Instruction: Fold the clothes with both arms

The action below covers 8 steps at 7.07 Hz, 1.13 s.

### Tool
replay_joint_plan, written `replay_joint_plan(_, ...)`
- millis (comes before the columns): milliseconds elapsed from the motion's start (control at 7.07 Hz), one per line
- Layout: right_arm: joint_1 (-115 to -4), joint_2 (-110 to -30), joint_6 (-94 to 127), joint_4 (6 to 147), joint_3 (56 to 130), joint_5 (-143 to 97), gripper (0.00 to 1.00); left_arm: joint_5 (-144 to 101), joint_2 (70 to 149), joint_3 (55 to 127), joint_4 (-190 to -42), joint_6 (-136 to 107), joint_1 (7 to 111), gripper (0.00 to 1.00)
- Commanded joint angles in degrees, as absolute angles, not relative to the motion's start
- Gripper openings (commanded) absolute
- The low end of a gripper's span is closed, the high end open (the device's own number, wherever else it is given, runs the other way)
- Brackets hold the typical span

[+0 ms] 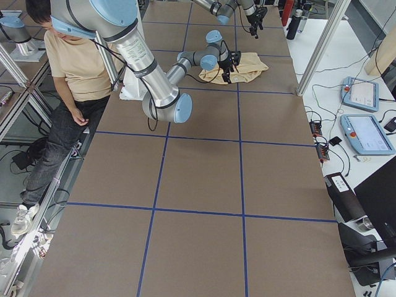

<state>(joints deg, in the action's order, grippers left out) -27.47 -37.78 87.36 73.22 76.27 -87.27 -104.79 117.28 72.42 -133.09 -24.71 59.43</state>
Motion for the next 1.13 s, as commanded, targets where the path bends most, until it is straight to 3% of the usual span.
replay_joint_plan(0, -24.4, -32.7, 91.7, 73.2, 70.1, -84.6, 0.79, -104.9, 117.2, 72.8, -133.2, -26.0, 59.4, 1.00)
replay_joint_plan(142, -24.1, -32.6, 91.0, 73.3, 68.7, -83.8, 0.74, -104.9, 117.2, 72.8, -133.2, -26.0, 59.3, 1.00)
replay_joint_plan(991, -23.0, -32.9, 86.5, 73.4, 66.4, -82.4, 0.69, -104.9, 117.2, 72.7, -133.2, -26.8, 59.2, 1.00)
